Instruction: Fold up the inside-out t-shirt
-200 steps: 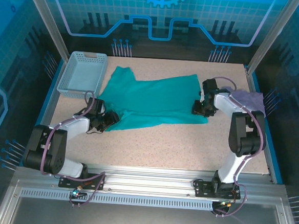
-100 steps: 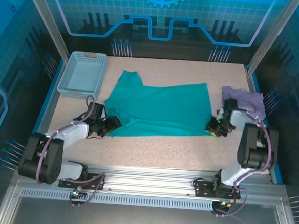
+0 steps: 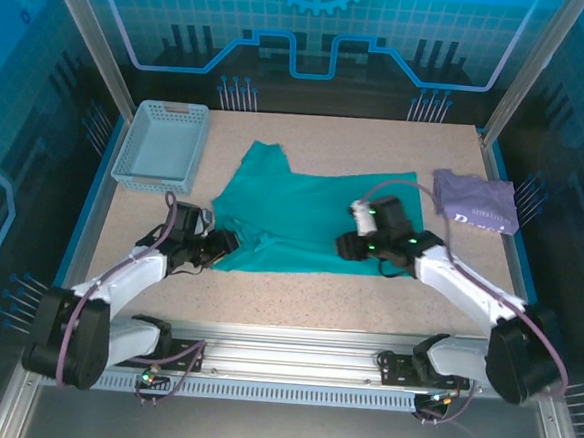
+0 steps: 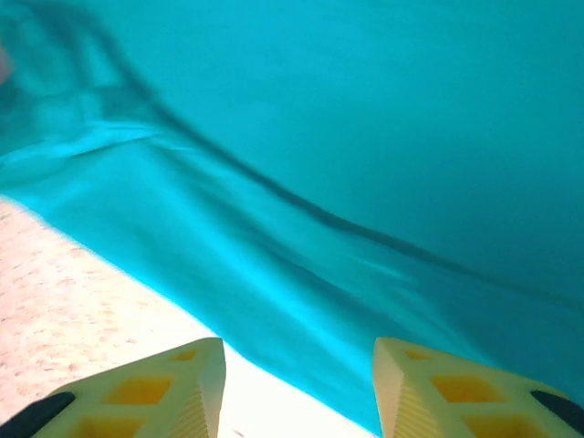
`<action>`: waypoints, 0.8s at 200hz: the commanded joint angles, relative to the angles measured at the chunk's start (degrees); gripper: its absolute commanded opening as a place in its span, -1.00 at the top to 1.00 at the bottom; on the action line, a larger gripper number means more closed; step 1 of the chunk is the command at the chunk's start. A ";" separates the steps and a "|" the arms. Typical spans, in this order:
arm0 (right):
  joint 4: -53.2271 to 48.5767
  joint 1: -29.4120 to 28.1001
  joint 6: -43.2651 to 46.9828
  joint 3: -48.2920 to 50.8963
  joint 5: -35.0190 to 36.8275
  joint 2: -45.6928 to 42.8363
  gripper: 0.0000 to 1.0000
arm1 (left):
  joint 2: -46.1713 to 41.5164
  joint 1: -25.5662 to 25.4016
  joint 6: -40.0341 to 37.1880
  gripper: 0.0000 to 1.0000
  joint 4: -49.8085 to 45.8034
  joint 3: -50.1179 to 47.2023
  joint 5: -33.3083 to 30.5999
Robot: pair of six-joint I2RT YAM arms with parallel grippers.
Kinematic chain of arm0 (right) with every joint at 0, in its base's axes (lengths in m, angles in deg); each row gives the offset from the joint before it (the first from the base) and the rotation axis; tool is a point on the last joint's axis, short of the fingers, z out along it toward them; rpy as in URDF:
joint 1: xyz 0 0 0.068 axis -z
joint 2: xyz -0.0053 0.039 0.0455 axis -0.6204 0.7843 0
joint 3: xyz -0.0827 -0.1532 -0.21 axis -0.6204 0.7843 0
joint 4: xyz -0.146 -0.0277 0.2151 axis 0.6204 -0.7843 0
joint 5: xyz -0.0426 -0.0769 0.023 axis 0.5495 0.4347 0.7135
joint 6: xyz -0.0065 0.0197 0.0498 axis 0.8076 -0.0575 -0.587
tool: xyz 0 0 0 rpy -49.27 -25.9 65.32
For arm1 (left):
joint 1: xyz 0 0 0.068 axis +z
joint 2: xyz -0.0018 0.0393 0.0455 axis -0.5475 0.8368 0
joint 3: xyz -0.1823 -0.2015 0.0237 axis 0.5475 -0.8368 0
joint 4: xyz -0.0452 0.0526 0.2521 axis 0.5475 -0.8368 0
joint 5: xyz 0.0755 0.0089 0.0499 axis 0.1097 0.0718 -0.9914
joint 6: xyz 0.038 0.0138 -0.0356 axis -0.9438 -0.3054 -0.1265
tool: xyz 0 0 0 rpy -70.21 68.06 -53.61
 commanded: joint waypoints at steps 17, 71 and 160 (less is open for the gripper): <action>7.21 -10.25 8.39 -15.32 3.40 19.54 -0.15 | 5.13 2.07 1.80 0.37 5.36 -1.66 4.31; 1.73 -14.86 9.08 -33.36 1.56 39.64 -0.24 | 5.69 3.46 1.60 0.46 7.27 -4.98 4.19; -6.33 -12.05 0.47 -44.33 5.43 47.16 0.71 | 4.27 4.61 0.31 0.47 6.22 -7.26 2.45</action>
